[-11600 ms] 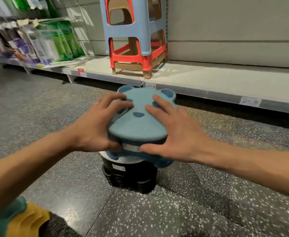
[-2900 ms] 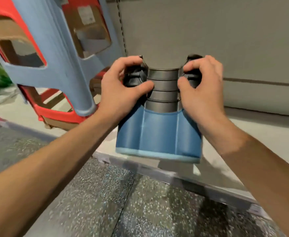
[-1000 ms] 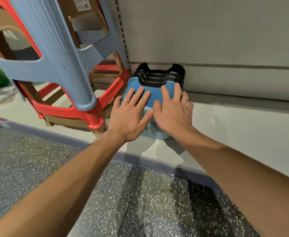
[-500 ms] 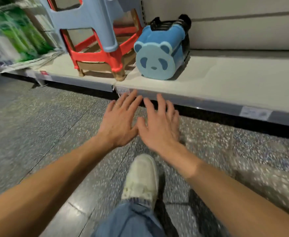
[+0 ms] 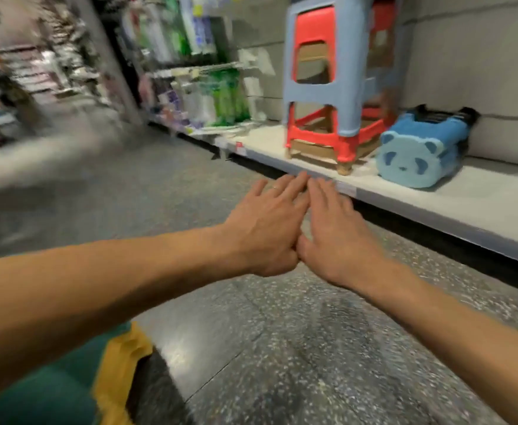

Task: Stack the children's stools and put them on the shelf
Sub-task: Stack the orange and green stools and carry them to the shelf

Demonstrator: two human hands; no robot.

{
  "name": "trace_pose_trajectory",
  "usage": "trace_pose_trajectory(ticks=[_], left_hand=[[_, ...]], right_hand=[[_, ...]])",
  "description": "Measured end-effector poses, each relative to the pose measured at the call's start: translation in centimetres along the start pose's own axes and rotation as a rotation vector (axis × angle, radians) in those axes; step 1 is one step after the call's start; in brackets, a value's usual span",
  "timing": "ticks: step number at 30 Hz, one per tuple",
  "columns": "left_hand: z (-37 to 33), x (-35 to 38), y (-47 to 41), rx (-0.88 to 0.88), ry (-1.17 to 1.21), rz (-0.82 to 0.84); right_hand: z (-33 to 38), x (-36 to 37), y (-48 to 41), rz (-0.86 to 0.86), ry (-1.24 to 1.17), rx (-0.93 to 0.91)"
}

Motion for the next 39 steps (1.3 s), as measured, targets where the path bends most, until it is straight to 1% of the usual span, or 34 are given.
trace_pose_trajectory(ticks=[3,5,7,9,11,13,16,18,20,24,28,32,35,39], left_hand=[[5.2,-0.4,7.3,-0.162,-0.003,0.075],[8.8,-0.4,12.2,-0.217,-0.024,0.111],[12.4,0.3,17.6,-0.286,-0.041,0.106],[15.8,1.5,22.7,-0.375,-0.048,0.092],[18.8,3.6,27.4,-0.481,0.002,0.112],[21.2,6.0,31.1,-0.567,0.09,0.132],[23.9,10.3,35.3,-0.644,0.224,0.151],[25.0,13.2,37.0,-0.664,0.275,0.172],[26.0,15.8,38.0,-0.677,0.313,0.174],[28.1,19.8,39.8,-0.757,0.417,0.146],[30.6,22.7,41.9,-0.811,0.492,0.134],[33.7,24.7,43.5,-0.83,0.546,0.173],[35.0,26.0,44.1,-0.857,0.692,0.133],[35.2,26.3,44.0,-0.894,0.725,0.094]], right_hand=[[8.6,0.7,0.5,0.009,-0.089,-0.154],[14.4,1.4,1.2,0.037,-0.163,-0.258],[19.7,2.6,1.6,0.082,-0.197,-0.368],[24.3,4.1,1.8,0.122,-0.183,-0.477],[28.3,5.8,2.1,0.163,-0.158,-0.564],[31.4,8.0,2.4,0.234,-0.171,-0.606],[35.1,12.5,3.1,0.363,-0.151,-0.65],[36.9,15.6,3.3,0.435,-0.115,-0.658],[38.3,18.1,2.9,0.471,-0.094,-0.638],[39.9,21.4,1.6,0.477,-0.172,-0.57],[39.5,24.3,0.9,0.492,-0.24,-0.513],[39.1,25.6,-0.1,0.489,-0.33,-0.449],[39.4,25.9,-0.8,0.469,-0.369,-0.427],[39.9,26.2,-1.5,0.431,-0.399,-0.401]])
Point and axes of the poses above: each hand's wrist, its own y-axis away from the middle knuckle, its own x-axis out of the palm, z = x × y, the point moved 10 cm from there along -y, towards the middle knuckle, and after that the axes turned 9 degrees about z, right-handed, at the moved point
